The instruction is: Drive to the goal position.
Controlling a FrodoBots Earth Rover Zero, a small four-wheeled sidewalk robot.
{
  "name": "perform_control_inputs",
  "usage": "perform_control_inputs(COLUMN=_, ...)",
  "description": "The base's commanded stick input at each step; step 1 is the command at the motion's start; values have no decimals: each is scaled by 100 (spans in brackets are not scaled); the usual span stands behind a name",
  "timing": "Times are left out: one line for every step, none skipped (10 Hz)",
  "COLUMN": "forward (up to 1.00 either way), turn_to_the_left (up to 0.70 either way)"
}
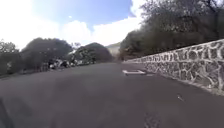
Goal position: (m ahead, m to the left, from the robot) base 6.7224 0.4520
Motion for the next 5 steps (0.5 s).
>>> perform_control_inputs(forward=70, turn_to_the_left=0)
perform_control_inputs(forward=70, turn_to_the_left=0)
perform_control_inputs(forward=70, turn_to_the_left=0)
perform_control_inputs(forward=70, turn_to_the_left=0)
perform_control_inputs(forward=70, turn_to_the_left=0)
